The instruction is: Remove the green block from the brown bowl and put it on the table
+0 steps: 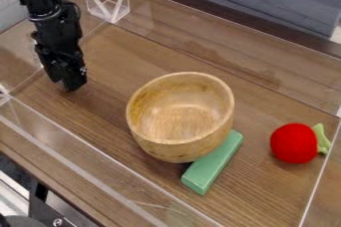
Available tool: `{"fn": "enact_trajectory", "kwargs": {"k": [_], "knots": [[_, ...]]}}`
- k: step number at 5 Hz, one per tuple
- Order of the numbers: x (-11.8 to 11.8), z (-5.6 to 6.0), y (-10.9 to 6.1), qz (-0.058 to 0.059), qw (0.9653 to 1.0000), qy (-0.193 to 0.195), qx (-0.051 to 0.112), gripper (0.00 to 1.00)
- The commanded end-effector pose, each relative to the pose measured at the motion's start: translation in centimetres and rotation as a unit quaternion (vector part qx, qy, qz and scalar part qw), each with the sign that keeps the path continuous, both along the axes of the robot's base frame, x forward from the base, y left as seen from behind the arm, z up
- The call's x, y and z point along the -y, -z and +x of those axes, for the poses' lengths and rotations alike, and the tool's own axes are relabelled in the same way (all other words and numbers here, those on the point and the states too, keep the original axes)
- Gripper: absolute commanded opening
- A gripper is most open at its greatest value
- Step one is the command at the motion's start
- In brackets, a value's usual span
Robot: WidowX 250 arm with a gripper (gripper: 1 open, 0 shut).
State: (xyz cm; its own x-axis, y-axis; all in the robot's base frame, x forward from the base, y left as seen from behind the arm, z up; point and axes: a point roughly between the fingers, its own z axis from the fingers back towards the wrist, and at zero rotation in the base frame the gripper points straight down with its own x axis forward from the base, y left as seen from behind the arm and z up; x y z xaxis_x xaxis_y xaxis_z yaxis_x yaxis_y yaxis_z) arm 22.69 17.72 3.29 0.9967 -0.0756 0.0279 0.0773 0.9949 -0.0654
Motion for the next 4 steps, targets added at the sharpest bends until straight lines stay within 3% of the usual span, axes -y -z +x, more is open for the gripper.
{"fn": "enact_trajectory", "kwargs": {"k": [1, 2, 4], "knots": [[0.1, 0.8, -0.8, 0.004, 0.9999, 0.014, 0.004, 1.0], [0.3, 1.6, -0.9, 0.003, 0.9994, 0.034, 0.005, 1.0], [-0.6, 2.5, 0.2, -0.003, 0.9994, -0.033, 0.006, 1.0]]}}
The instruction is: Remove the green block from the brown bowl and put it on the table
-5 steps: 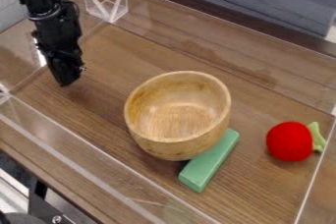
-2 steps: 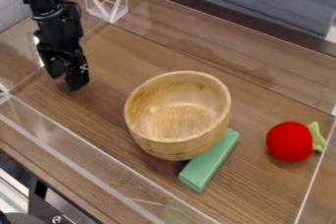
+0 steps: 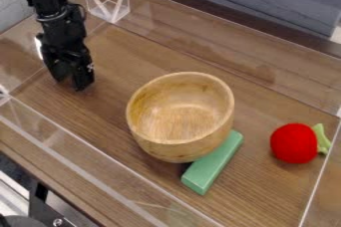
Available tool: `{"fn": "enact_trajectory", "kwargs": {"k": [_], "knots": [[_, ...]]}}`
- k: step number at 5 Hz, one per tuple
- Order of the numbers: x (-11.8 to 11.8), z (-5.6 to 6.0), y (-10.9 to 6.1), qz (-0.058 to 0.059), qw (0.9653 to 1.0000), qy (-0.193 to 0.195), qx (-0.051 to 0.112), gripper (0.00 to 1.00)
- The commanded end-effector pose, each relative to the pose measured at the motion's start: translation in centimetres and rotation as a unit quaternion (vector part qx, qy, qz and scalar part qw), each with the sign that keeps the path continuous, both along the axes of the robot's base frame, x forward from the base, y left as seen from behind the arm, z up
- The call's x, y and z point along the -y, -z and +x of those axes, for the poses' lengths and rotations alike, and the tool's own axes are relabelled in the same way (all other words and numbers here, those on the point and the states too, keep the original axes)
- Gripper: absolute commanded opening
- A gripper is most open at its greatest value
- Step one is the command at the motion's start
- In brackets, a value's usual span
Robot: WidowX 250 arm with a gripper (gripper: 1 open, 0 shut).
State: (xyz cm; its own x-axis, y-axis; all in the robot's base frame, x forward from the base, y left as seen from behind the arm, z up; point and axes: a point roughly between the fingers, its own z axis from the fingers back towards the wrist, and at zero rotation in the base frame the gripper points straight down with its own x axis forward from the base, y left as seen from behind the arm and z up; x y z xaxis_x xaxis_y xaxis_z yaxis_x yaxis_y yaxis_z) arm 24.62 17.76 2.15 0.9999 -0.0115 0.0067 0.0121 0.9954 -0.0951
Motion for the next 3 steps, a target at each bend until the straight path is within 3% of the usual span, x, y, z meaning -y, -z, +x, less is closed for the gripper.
{"fn": "enact_trajectory", "kwargs": {"k": [1, 2, 3], "knots": [[-0.94, 0.9, -0.75, 0.009, 0.9993, -0.032, 0.016, 0.0], [-0.65, 0.7, -0.9, 0.003, 0.9993, -0.034, 0.013, 0.0], [-0.7, 0.6, -0.74, -0.001, 0.9996, -0.027, 0.005, 1.0]]}}
